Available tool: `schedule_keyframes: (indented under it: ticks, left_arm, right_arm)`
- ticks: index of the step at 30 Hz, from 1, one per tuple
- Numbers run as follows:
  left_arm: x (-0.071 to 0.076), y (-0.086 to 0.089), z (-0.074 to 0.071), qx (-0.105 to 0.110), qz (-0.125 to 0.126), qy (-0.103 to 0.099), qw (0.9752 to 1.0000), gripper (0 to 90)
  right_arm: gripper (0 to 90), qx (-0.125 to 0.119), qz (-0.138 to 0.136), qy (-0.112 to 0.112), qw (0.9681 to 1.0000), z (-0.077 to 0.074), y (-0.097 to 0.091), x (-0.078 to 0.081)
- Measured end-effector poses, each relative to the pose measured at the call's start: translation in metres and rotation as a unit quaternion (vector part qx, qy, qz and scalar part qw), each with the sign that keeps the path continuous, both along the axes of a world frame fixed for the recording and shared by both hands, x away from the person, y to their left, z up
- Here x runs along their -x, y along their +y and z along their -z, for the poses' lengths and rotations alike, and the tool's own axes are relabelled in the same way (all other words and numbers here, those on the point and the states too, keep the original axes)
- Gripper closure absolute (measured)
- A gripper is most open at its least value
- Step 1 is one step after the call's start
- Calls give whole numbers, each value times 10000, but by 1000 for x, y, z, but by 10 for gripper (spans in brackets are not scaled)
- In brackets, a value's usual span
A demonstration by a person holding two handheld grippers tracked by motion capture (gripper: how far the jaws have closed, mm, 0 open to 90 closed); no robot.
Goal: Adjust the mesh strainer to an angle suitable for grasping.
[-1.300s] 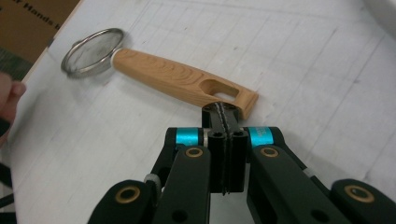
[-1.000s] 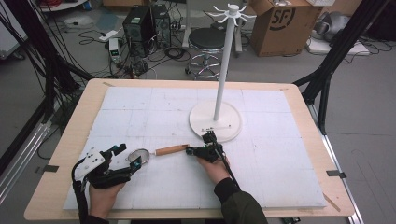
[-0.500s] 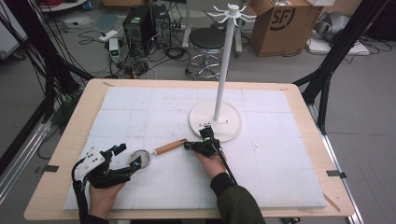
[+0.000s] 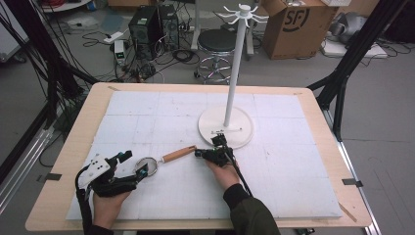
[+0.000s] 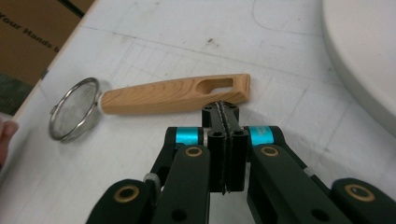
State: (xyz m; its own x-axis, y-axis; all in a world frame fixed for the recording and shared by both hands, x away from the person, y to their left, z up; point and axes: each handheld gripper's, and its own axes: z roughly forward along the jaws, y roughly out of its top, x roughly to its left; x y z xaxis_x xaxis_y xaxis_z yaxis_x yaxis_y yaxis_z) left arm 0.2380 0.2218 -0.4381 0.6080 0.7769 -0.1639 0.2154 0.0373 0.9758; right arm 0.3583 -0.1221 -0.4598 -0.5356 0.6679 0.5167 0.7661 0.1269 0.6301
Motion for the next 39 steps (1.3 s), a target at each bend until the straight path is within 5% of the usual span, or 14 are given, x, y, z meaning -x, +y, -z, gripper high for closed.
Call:
schedule_keyframes:
  ticks: [1, 2, 3, 5, 6, 10, 14, 25, 32, 39]
  left_arm:
    - [0, 1, 0, -1, -11, 2, 10000, 196]
    - [0, 1, 0, 13, 0, 12, 10000, 196]
    - [0, 1, 0, 23, 0, 23, 10000, 195]
    - [1, 0, -1, 2, 15, 22, 10000, 196]
    - [1, -1, -1, -24, 16, 5, 10000, 195]
    - [0, -6, -1, -89, 81, 21, 9999, 195]
    - [-3, -9, 1, -258, 207, 78, 9994, 194]
    - [-5, -12, 2, -403, 254, 123, 9988, 193]
    - [-1, -17, 1, -501, 313, 92, 9982, 192]
    - [-2, -22, 0, -597, 379, 65, 9975, 192]
  right_arm:
    - [889, 0, 0, 0, 10000, 0, 0, 0]
    - [710, -271, -5, 8, 9996, -2, -8, 4]
    - [656, -323, -19, 41, 9995, -3, -12, 5]
    - [618, -373, -62, -14, 9993, -4, -15, 7]
    - [486, -243, -35, -150, 9996, -7, -21, 11]
    - [396, -219, -103, -247, 9994, -12, -27, 17]
    - [293, -272, -117, -682, 9972, -24, -46, 34]
    - [248, -303, 99, -1443, 9890, -35, -115, 78]
    - [239, -418, -4, -1691, 9847, -42, -131, 93]
    - [237, -385, 119, -1696, 9847, -39, -145, 102]
